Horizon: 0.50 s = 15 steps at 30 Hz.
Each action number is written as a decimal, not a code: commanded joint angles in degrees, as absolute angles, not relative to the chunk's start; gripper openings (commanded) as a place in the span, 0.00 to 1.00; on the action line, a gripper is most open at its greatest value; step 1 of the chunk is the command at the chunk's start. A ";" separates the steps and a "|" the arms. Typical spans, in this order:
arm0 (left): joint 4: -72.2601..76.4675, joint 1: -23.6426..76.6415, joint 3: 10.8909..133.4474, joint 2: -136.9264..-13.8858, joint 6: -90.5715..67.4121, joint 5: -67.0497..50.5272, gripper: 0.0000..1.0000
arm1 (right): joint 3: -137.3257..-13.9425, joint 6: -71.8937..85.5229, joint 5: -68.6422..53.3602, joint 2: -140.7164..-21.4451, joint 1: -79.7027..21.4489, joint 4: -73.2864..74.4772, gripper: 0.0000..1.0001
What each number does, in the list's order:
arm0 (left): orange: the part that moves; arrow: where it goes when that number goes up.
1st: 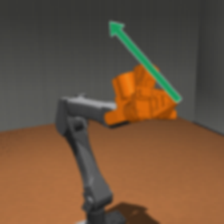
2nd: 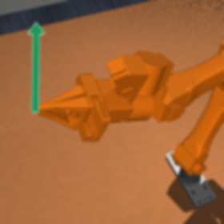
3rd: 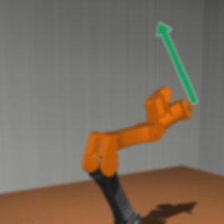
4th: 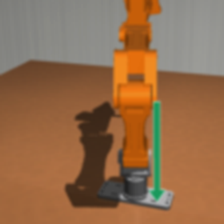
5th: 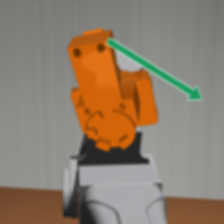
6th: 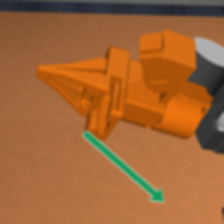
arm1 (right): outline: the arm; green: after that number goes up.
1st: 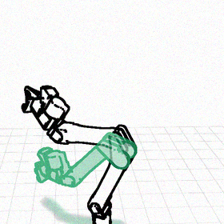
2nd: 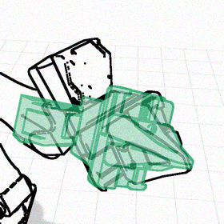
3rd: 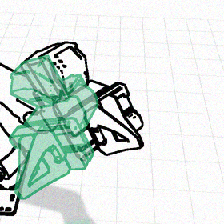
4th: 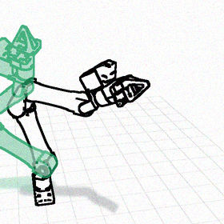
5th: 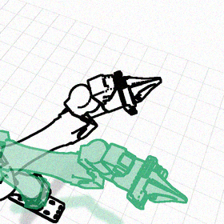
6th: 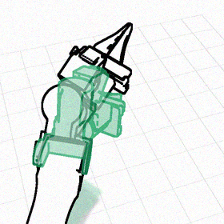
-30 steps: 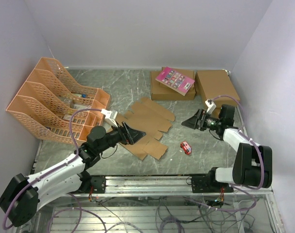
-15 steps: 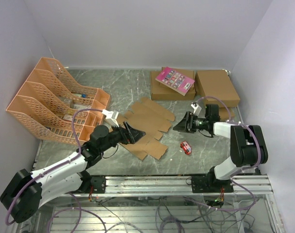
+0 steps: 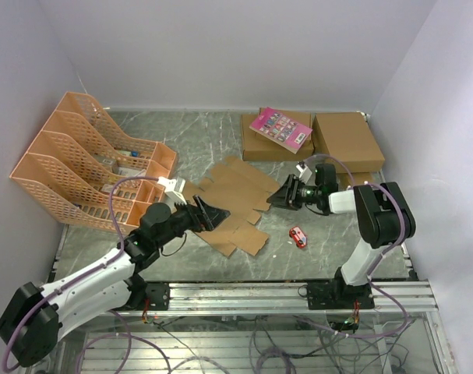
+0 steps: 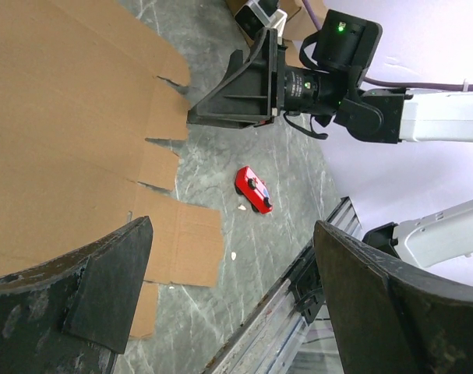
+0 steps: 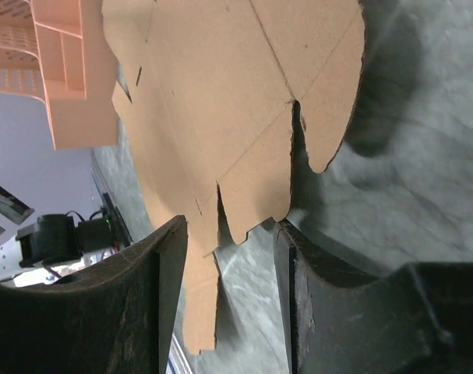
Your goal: Fold the paper box
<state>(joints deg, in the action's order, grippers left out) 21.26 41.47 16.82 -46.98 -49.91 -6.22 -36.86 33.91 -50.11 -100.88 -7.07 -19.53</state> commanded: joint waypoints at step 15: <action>14.60 41.82 18.15 -40.19 -48.80 -1.79 0.94 | -36.72 51.22 -39.50 -108.82 -10.22 -32.82 0.36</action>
<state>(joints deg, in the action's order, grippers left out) 15.66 41.47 16.84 -41.10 -49.89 -3.86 -36.86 47.42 -43.62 -105.91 -9.41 -30.30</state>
